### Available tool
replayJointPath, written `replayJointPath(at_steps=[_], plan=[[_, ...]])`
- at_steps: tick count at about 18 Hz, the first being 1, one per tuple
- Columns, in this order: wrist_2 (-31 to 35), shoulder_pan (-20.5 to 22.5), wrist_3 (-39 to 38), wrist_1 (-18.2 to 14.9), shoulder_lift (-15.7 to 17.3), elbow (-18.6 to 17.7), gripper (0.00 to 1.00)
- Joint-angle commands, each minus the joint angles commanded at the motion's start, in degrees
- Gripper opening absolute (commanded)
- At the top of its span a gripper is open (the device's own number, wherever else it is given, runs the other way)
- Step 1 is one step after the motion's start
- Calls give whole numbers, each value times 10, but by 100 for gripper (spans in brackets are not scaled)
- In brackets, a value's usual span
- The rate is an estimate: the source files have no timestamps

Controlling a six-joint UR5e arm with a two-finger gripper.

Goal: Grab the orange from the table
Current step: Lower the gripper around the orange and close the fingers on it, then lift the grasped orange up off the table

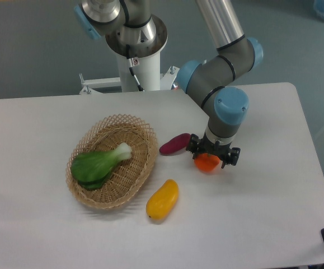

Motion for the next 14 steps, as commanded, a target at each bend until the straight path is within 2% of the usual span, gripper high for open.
replayJointPath(at_steps=[3,5,14], plan=[[0,0,2,0,0,0,82],[0,0,0,0,1,0,76],[0,0,2,-1,4,2,72]])
